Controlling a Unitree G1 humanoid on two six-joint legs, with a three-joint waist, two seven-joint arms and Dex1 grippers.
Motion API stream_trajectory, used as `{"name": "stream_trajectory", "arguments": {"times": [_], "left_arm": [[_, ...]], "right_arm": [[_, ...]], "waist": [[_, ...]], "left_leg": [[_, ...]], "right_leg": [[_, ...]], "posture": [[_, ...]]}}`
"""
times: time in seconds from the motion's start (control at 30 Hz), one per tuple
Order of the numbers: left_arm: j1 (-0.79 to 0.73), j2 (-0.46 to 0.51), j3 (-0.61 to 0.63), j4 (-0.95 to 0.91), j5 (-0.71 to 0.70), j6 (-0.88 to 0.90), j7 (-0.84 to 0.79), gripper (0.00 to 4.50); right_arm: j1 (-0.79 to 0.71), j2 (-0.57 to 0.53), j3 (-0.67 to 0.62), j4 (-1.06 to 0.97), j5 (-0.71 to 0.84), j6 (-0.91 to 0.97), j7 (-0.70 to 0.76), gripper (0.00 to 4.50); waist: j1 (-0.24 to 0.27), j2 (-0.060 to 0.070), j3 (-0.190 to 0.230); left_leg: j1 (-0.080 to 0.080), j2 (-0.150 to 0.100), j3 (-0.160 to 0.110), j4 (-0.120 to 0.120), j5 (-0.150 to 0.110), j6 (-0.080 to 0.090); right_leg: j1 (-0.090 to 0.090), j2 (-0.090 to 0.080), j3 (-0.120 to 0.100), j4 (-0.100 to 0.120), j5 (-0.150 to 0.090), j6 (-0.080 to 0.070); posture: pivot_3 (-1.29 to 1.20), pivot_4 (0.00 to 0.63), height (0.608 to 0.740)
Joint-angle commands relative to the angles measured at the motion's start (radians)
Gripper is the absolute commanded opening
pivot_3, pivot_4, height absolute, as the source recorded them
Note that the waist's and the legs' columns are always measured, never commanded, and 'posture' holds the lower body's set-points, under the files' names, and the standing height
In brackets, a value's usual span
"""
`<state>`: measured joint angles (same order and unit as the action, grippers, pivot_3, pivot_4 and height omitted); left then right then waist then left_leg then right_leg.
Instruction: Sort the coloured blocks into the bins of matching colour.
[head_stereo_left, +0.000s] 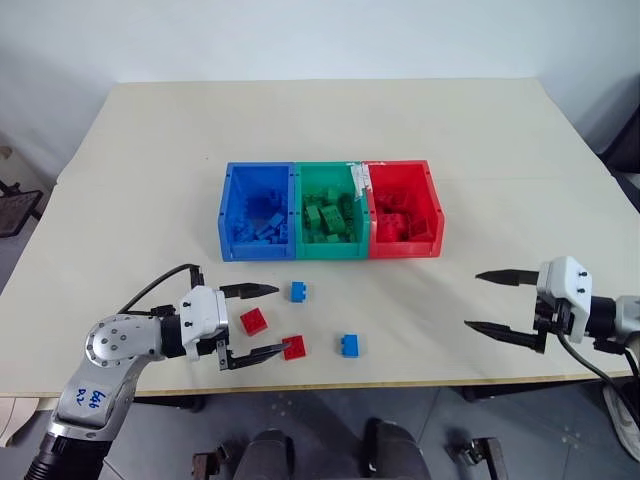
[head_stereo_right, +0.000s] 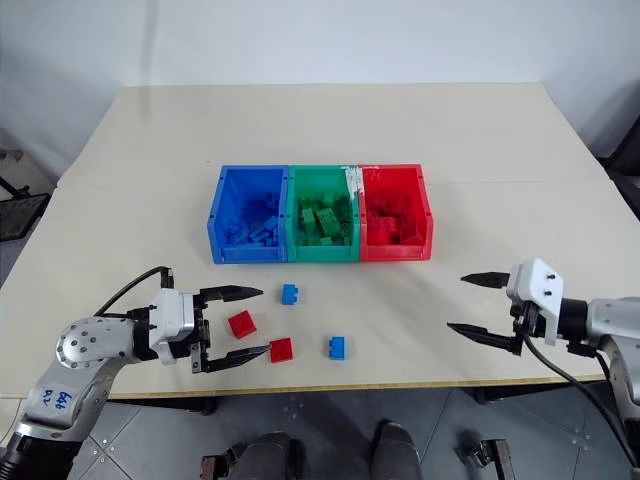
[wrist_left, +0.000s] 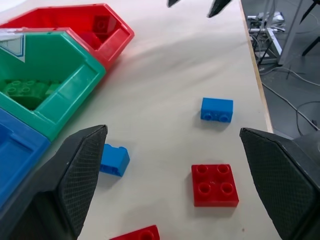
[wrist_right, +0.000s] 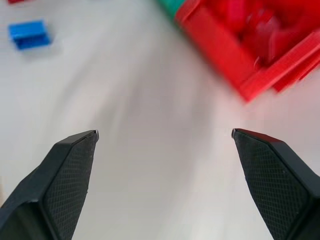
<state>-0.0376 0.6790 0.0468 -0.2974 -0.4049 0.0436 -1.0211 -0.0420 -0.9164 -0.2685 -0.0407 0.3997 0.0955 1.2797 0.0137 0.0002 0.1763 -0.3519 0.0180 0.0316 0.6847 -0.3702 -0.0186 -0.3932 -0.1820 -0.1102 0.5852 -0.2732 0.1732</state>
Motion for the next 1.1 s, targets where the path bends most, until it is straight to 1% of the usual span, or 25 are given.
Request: {"name": "stream_trajectory", "arguments": {"times": [0.03,0.13,0.23,0.3,0.37,0.5,0.57,0.7,0.8,0.83,0.87,0.9,0.97,1.03,1.1], "left_arm": [[0.006,0.005,0.010,-0.010,-0.004,-0.035,-0.022,4.50],[0.033,0.026,0.036,-0.028,-0.037,-0.019,-0.047,4.50],[0.071,0.045,0.078,-0.037,-0.047,-0.015,-0.052,4.50],[0.106,0.059,0.119,-0.031,-0.056,-0.013,-0.048,4.50],[0.135,0.067,0.152,-0.028,-0.060,-0.011,-0.045,4.50],[0.197,0.075,0.211,-0.053,-0.085,0.024,-0.034,4.50],[0.224,0.080,0.216,-0.079,-0.097,0.046,-0.037,4.50],[0.245,0.074,0.207,-0.114,-0.097,0.068,-0.026,4.50],[0.249,0.059,0.207,-0.133,-0.087,0.062,-0.004,4.50],[0.249,0.054,0.207,-0.136,-0.085,0.059,0.004,4.50],[0.254,0.049,0.208,-0.139,-0.083,0.052,0.009,4.50],[0.257,0.046,0.209,-0.140,-0.081,0.048,0.012,4.50],[0.259,0.040,0.207,-0.136,-0.079,0.043,0.015,4.50],[0.259,0.030,0.207,-0.136,-0.081,0.042,0.024,4.50],[0.256,0.020,0.210,-0.138,-0.087,0.043,0.039,4.50]], "right_arm": [[0.026,-0.006,0.025,-0.185,0.049,0.070,-0.023,4.47],[0.003,-0.009,0.143,-0.383,0.089,0.233,-0.067,4.47],[-0.050,-0.003,0.228,-0.472,0.116,0.329,-0.092,4.47],[-0.103,0.012,0.314,-0.496,0.099,0.372,-0.099,4.47],[-0.147,0.029,0.388,-0.491,0.059,0.384,-0.110,4.47],[-0.256,0.103,0.545,-0.392,-0.068,0.380,-0.148,4.47],[-0.297,0.138,0.597,-0.345,-0.100,0.370,-0.143,4.47],[-0.363,0.234,0.663,-0.266,-0.163,0.385,-0.195,4.47],[-0.370,0.245,0.673,-0.246,-0.181,0.371,-0.185,3.91],[-0.369,0.241,0.672,-0.247,-0.180,0.357,-0.171,3.54],[-0.371,0.238,0.667,-0.260,-0.170,0.366,-0.162,3.28],[-0.372,0.236,0.662,-0.270,-0.163,0.373,-0.156,2.87],[-0.376,0.234,0.656,-0.272,-0.161,0.375,-0.149,2.25],[-0.382,0.232,0.650,-0.260,-0.169,0.360,-0.144,1.52],[-0.398,0.238,0.639,-0.247,-0.165,0.351,-0.138,1.45]], "waist": [[0.000,0.000,0.000],[-0.002,0.000,0.000],[0.001,0.000,0.000],[0.004,0.000,0.000],[0.008,0.000,0.000],[0.008,0.000,0.000],[0.010,0.000,0.000],[0.006,0.000,0.000],[0.008,0.000,0.000],[0.008,0.000,0.000],[0.008,0.000,0.000],[0.007,0.000,0.000],[0.006,0.000,0.000],[0.006,0.000,0.000],[0.006,0.000,0.000]], "left_leg": [[0.000,0.000,0.000,0.000,0.000,0.000],[0.000,0.001,0.000,0.000,0.000,0.000],[0.000,0.001,-0.001,0.000,0.000,0.000],[-0.001,0.001,-0.001,0.000,0.000,0.000],[0.000,0.001,-0.001,0.000,0.000,0.000],[-0.001,0.001,-0.001,0.000,0.000,0.000],[-0.001,0.000,-0.001,0.001,0.000,0.000],[-0.001,0.001,-0.001,0.000,0.000,0.000],[-0.001,0.000,-0.001,0.000,0.000,0.000],[-0.001,0.000,-0.001,0.000,0.000,0.000],[-0.001,0.000,-0.001,0.000,0.000,0.000],[-0.001,0.000,-0.001,0.000,0.000,0.000],[-0.001,0.001,-0.001,0.000,0.000,0.000],[-0.001,0.001,-0.001,0.000,0.000,0.000],[-0.001,0.001,-0.001,0.000,0.000,0.000]], "right_leg": [[0.000,0.000,0.000,0.000,0.000,0.000],[0.000,0.000,0.000,0.000,0.000,0.000],[0.000,0.000,0.000,0.000,0.000,0.000],[0.000,0.000,0.000,-0.001,0.000,0.000],[0.000,0.000,0.000,-0.001,0.000,0.000],[0.000,0.000,0.000,-0.001,0.000,-0.001],[0.000,0.000,0.000,-0.001,0.000,-0.001],[-0.001,0.000,0.000,0.000,0.000,-0.001],[-0.001,0.000,0.000,0.000,0.000,-0.001],[-0.001,0.000,0.000,0.000,0.000,-0.001],[-0.001,0.000,0.000,0.000,0.000,-0.001],[-0.001,0.000,0.000,0.000,0.000,-0.001],[-0.001,0.000,0.000,0.000,0.000,-0.001],[-0.001,0.000,0.000,0.000,0.000,-0.001],[-0.001,0.000,0.000,0.000,0.000,-0.001]], "posture": [[0.00,0.150,0.740],[0.00,0.150,0.740],[0.00,0.150,0.740],[0.00,0.150,0.740],[0.00,0.150,0.740],[0.00,0.150,0.740],[0.00,0.150,0.740],[0.00,0.150,0.740],[0.00,0.150,0.740],[0.00,0.150,0.740],[0.00,0.150,0.740],[0.00,0.150,0.740],[0.00,0.150,0.740],[0.00,0.150,0.740],[0.00,0.150,0.740]]}}
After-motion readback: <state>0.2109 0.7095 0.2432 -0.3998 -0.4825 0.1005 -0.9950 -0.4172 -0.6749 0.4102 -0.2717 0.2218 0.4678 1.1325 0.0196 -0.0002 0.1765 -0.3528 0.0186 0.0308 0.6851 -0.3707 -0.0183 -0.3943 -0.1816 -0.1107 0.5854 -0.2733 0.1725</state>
